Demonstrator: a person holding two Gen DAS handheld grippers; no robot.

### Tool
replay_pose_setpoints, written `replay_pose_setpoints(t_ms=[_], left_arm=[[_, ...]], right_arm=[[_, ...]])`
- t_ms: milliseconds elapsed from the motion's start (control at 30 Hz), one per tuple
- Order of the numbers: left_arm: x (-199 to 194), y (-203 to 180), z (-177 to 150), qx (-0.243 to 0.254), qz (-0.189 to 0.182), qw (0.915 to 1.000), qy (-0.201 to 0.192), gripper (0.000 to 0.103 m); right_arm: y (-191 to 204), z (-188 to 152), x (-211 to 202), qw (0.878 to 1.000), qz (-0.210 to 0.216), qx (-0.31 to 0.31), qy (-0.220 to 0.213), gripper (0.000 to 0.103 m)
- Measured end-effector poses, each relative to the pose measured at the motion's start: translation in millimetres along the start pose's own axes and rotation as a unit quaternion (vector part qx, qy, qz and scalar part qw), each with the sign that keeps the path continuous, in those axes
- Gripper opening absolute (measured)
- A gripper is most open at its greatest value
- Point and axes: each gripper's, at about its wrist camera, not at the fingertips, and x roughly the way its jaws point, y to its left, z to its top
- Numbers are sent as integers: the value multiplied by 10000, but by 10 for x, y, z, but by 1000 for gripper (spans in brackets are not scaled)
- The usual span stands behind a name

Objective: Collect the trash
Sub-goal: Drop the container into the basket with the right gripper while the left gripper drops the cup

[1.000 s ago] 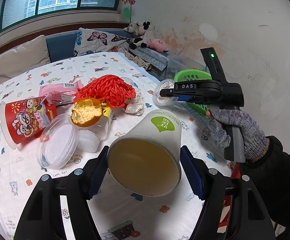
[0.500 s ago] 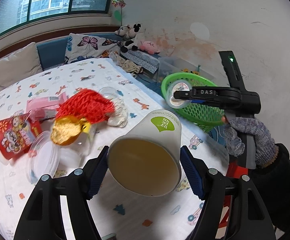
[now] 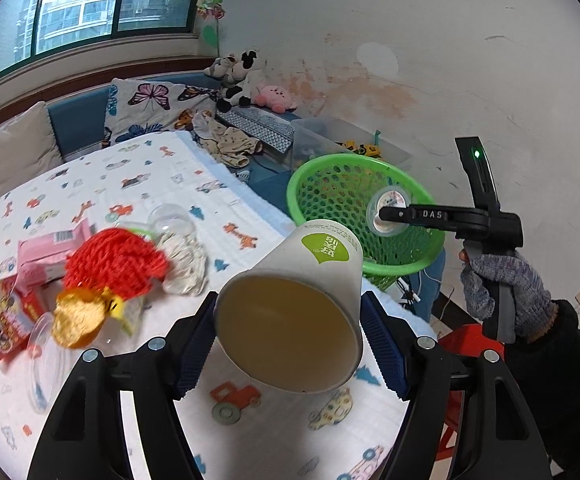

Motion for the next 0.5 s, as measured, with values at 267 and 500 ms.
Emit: replay_pose_setpoints(t_ms=[267,500], left_arm=[[123,-123,209,135,-39,9999,-39,68],[311,-253,386,295,-84,9995,14,68]], right_arm=[[-138,-15,51,9999,-157,40,36,43],[-206,-37,-49,9998,-144,78,-59,46]])
